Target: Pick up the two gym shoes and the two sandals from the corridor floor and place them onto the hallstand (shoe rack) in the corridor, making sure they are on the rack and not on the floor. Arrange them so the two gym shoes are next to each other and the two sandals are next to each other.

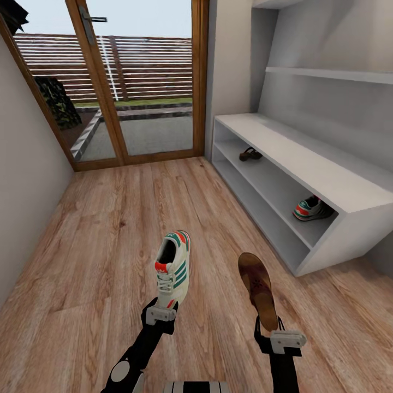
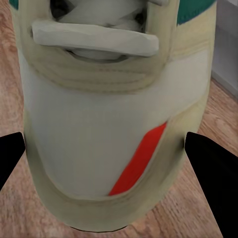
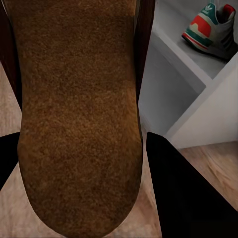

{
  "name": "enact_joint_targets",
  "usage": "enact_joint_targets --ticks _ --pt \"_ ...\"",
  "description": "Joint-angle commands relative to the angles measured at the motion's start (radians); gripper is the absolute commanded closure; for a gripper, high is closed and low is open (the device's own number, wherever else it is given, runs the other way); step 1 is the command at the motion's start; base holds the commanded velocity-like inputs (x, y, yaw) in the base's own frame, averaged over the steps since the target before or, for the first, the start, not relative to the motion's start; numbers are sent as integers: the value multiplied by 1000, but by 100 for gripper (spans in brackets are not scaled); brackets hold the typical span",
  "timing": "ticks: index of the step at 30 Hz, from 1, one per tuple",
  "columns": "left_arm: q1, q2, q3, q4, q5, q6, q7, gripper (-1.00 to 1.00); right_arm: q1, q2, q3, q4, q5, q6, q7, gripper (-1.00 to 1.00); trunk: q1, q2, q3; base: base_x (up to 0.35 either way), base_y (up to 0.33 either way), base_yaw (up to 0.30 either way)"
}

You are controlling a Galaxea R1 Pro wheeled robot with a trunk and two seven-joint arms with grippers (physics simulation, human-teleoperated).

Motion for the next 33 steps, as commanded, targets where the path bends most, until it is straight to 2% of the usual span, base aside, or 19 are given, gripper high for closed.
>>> enact_joint_targets --ticks 1,5,11,16,23,33 --pt "0 0 0 0 0 0 0 100 2 1 0 0 -4 -1 2 100 0 0 0 0 0 0" --pt "0 0 5 -1 3 0 0 100 7 7 -1 1 -17 -1 3 100 0 0 0 0 0 0" --pt "0 -2 55 -1 15 1 -3 100 21 19 0 4 -95 0 10 100 0 0 0 1 0 0" --pt "-1 -3 74 -1 19 1 -7 100 25 23 4 40 -124 -2 31 100 0 0 0 75 0 0" --pt "-1 -3 83 -1 20 1 -8 100 27 25 12 92 -139 -15 50 100 0 0 0 238 0 0" --pt "-2 -2 88 0 25 2 -9 100 28 26 17 109 -143 -25 55 100 0 0 0 310 0 0"
